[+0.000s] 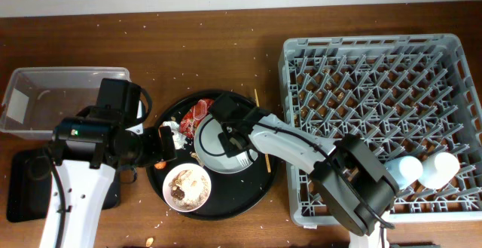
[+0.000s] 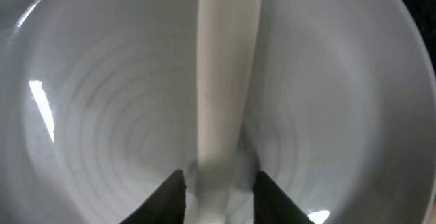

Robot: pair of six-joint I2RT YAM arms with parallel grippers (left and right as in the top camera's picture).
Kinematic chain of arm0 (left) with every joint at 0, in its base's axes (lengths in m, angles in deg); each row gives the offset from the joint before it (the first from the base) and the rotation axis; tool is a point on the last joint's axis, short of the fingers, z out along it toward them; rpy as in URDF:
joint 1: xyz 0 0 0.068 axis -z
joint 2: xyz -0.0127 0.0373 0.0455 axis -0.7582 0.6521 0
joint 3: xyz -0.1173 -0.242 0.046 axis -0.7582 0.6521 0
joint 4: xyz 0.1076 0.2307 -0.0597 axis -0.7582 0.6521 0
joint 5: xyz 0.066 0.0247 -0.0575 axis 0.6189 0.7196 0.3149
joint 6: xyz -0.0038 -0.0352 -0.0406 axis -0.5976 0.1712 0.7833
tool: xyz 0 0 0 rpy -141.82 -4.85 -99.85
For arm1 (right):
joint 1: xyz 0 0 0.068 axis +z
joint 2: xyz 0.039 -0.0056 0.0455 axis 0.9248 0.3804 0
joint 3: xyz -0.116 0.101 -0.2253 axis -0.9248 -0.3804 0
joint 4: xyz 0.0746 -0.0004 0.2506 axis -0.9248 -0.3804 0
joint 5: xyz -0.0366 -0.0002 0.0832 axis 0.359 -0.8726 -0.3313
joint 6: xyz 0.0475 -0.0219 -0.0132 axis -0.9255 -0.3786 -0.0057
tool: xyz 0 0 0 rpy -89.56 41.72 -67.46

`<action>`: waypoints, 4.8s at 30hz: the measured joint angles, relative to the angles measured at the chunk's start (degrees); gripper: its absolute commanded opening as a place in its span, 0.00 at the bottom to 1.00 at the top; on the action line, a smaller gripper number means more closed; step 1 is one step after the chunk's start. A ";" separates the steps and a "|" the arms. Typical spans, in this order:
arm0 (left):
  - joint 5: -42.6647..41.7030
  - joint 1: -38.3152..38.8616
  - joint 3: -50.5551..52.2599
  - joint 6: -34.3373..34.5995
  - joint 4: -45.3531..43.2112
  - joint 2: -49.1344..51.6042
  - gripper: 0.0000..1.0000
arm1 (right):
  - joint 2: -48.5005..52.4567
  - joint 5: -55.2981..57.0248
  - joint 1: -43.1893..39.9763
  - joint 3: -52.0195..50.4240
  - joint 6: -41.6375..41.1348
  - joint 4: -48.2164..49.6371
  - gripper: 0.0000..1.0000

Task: Sort waste into correct bins and load items into the dishwasher rack
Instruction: 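Grasp the white fork with the right gripper and drop it in the rack, then grasp the white plate with the right gripper and stand it in the rack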

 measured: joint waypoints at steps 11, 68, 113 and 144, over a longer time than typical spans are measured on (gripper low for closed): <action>0.00 0.00 -0.02 0.00 0.04 0.00 0.99 | -11.58 -0.15 -0.15 0.00 -0.57 -5.62 0.08; 0.02 0.00 -0.11 0.00 0.02 0.00 0.99 | -19.58 5.62 -3.72 3.69 -11.28 -22.88 0.30; 0.24 0.00 -0.20 0.00 0.07 -0.02 0.99 | -30.88 53.51 -38.49 6.78 9.35 -23.15 0.04; 0.42 0.00 -0.31 0.00 0.02 -0.13 0.99 | -5.57 2.69 -2.19 0.66 -17.64 -14.21 0.47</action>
